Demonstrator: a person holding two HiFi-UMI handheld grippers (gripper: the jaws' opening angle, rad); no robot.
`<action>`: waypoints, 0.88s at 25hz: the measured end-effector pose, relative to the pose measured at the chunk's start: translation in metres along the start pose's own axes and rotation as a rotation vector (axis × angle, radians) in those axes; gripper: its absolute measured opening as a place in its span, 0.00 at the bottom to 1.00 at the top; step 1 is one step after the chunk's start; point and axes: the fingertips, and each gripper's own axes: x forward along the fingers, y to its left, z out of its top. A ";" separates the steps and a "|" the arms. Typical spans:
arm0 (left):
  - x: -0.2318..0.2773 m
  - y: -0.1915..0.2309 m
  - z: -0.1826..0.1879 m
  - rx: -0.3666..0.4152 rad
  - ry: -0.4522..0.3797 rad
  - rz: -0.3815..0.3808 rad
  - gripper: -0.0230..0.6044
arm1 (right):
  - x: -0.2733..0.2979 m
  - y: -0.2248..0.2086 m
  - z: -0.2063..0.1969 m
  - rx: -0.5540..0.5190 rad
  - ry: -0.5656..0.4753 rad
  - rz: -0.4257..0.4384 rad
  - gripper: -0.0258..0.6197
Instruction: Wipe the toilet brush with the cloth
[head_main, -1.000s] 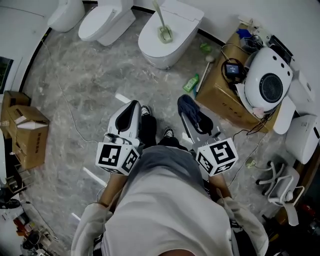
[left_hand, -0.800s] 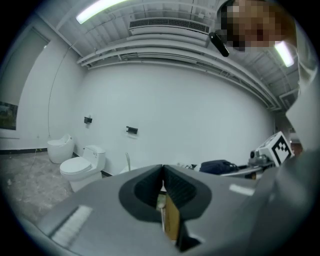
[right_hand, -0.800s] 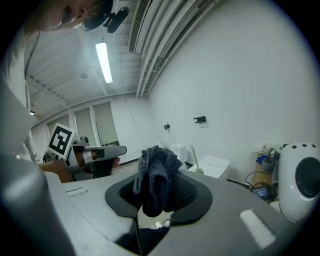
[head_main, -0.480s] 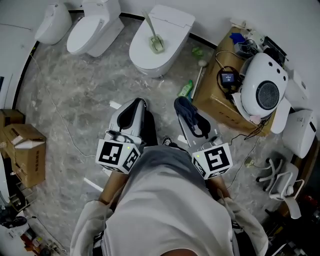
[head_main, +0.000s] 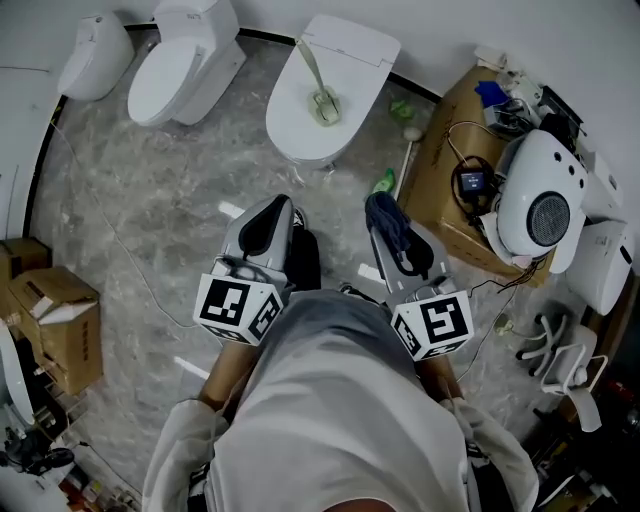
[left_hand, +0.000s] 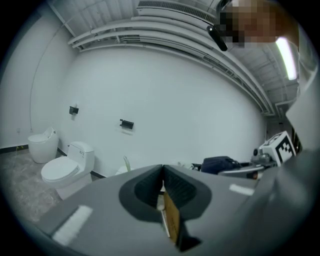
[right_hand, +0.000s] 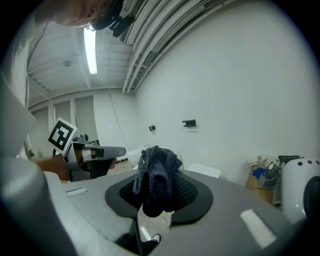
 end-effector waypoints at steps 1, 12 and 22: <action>0.006 0.011 0.005 0.001 0.004 -0.005 0.04 | 0.011 -0.001 0.003 -0.001 0.009 -0.007 0.21; 0.082 0.121 0.038 0.023 0.035 -0.048 0.04 | 0.121 0.001 0.034 -0.099 0.121 -0.040 0.21; 0.142 0.178 0.038 -0.021 0.091 -0.133 0.04 | 0.196 -0.010 0.039 -0.150 0.239 -0.046 0.21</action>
